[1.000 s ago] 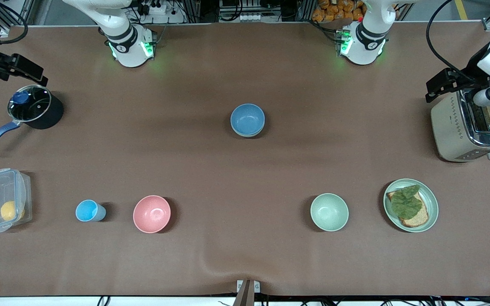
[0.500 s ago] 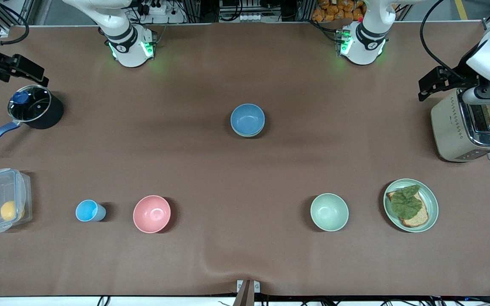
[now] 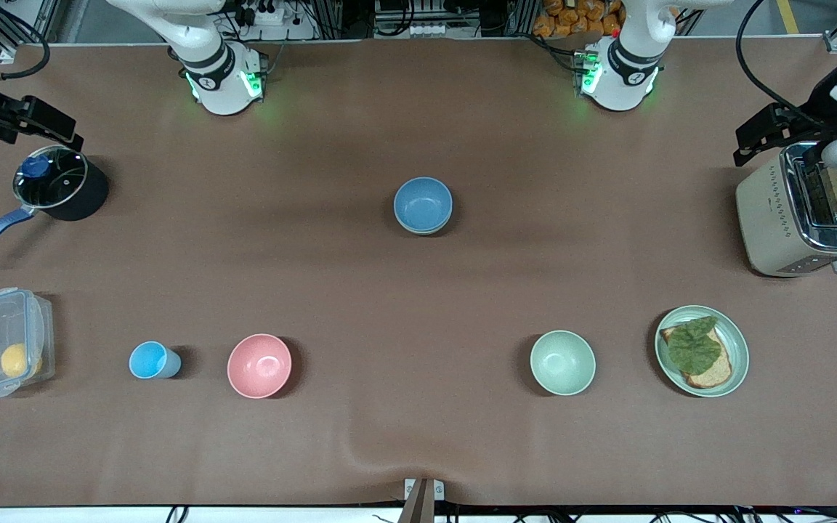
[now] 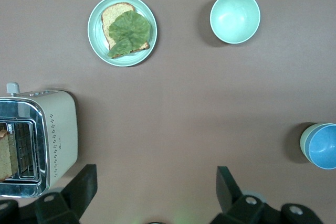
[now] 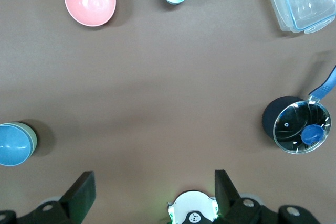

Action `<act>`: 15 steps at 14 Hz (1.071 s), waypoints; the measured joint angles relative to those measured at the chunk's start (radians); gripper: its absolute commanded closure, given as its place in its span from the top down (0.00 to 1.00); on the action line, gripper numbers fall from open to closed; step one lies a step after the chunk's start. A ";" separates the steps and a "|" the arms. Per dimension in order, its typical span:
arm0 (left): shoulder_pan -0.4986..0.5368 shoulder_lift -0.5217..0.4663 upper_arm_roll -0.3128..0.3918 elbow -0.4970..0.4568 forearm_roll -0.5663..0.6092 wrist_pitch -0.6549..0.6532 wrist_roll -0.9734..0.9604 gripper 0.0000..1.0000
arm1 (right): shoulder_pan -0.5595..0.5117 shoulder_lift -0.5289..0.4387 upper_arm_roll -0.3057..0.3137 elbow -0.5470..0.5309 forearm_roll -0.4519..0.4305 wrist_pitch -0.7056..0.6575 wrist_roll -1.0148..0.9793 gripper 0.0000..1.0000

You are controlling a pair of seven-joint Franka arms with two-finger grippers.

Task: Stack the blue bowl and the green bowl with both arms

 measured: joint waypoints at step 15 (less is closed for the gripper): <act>0.026 0.041 -0.013 -0.009 0.000 -0.026 0.001 1.00 | 0.000 0.001 -0.001 -0.015 0.000 0.006 -0.003 1.00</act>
